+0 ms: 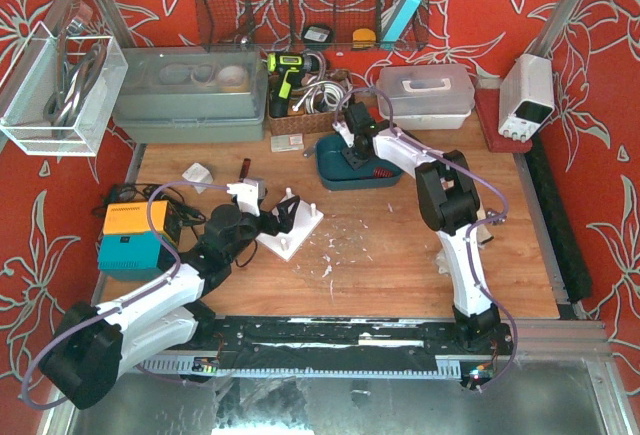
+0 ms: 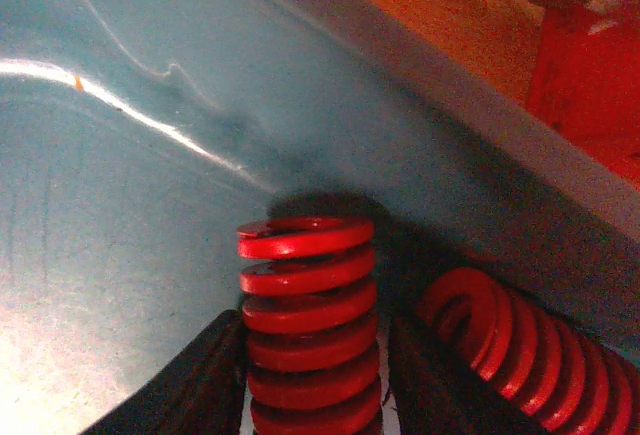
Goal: Install the large spring
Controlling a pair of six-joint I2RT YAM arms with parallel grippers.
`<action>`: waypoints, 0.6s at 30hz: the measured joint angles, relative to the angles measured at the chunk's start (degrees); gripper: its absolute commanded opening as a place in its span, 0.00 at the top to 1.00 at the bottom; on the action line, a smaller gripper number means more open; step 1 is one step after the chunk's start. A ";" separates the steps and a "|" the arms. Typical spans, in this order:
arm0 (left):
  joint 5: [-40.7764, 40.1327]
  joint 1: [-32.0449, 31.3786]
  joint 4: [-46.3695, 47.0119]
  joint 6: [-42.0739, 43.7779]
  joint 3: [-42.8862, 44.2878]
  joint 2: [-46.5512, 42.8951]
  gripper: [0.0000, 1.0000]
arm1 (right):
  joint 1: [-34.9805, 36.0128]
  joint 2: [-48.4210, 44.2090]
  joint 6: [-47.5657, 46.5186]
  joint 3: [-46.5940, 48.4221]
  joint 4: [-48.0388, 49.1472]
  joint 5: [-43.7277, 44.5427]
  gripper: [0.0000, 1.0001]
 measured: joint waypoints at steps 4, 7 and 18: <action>-0.02 0.00 0.00 0.00 0.00 0.00 0.00 | -0.04 0.09 0.28 0.00 -0.28 -0.04 0.73; -0.02 0.00 0.00 0.00 0.00 0.00 0.00 | -0.09 0.07 0.11 0.00 -0.28 -0.13 0.83; -1.01 0.00 -0.46 -0.52 0.00 0.20 0.00 | 0.09 -7.23 0.33 -3.52 -1.97 -3.34 1.00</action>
